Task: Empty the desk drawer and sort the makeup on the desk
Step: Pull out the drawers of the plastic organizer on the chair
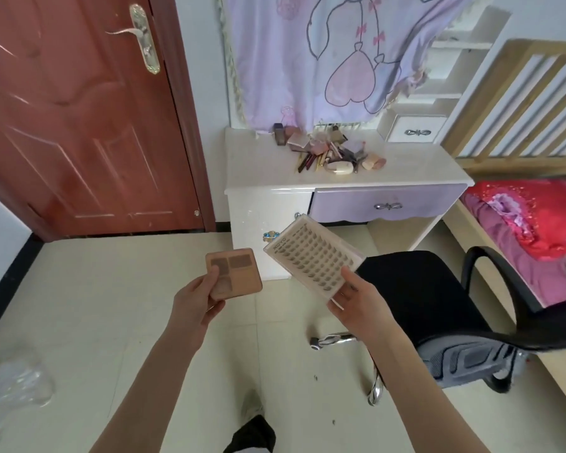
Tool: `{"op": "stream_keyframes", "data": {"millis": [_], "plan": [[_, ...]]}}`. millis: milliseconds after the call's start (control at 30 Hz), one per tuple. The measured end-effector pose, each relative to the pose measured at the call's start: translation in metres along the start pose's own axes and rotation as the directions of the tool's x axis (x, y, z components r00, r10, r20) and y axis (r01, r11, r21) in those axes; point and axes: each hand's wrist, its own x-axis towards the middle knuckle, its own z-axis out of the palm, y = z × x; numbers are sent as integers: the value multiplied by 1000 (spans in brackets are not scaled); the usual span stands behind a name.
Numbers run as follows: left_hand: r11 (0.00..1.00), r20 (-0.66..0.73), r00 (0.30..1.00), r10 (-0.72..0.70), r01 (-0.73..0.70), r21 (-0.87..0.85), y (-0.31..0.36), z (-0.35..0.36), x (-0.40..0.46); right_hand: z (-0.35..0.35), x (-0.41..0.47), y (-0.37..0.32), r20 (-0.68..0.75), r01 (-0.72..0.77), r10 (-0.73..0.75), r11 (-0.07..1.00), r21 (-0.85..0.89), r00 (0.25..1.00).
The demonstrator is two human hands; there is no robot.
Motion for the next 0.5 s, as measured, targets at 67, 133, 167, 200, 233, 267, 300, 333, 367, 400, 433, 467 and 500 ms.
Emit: {"op": "stream_keyframes", "data": {"millis": [67, 133, 167, 200, 233, 267, 300, 333, 367, 400, 433, 467, 500], "plan": [[1000, 4, 1000, 7, -7, 1, 25, 17, 38, 16, 33, -21, -18, 2, -1, 1000, 20, 1000], [1000, 33, 999, 28, -28, 6, 49, 36, 74, 28, 62, -41, -39, 19, -16, 998, 68, 999], [999, 44, 999, 31, -31, 12, 58, 46, 90, 32, 75, -51, -47, 26, -22, 996, 89, 999], [999, 53, 998, 25, -26, 19, 65, 55, 103, 36, 86, -60, -57, 30, -24, 994, 104, 998], [1000, 68, 998, 16, -18, 26, 70, 64, 115, 38, 95, -67, -67, 31, -24, 993, 114, 997], [999, 85, 996, 5, -8, 33, 75, 74, 127, 39, 106, -75, -78, 31, -22, 992, 119, 997], [999, 96, 995, -7, 3, 42, 77, 83, 139, 40, 117, -83, -94, 31, -19, 992, 121, 995], [998, 101, 995, -22, 17, 53, 79, 92, 151, 41, 129, -91, -109, 29, -16, 992, 124, 994], [998, 103, 994, -37, 31, 59, 80, 101, 162, 42, 141, -99, -120, 29, -14, 991, 128, 993], [997, 108, 993, -52, 45, 63, 81, 110, 173, 41, 154, -106, -127, 29, -13, 991, 128, 992], [996, 112, 991, -66, 59, 67, 81, 120, 184, 40, 167, -114, -133, 27, -10, 992, 125, 991], [995, 114, 990, -79, 70, 76, 82, 129, 195, 39, 180, -123, -140, 24, -7, 992, 122, 990], [993, 114, 990, -89, 79, 88, 83, 139, 207, 38, 193, -132, -146, 20, -2, 992, 121, 989]]}}
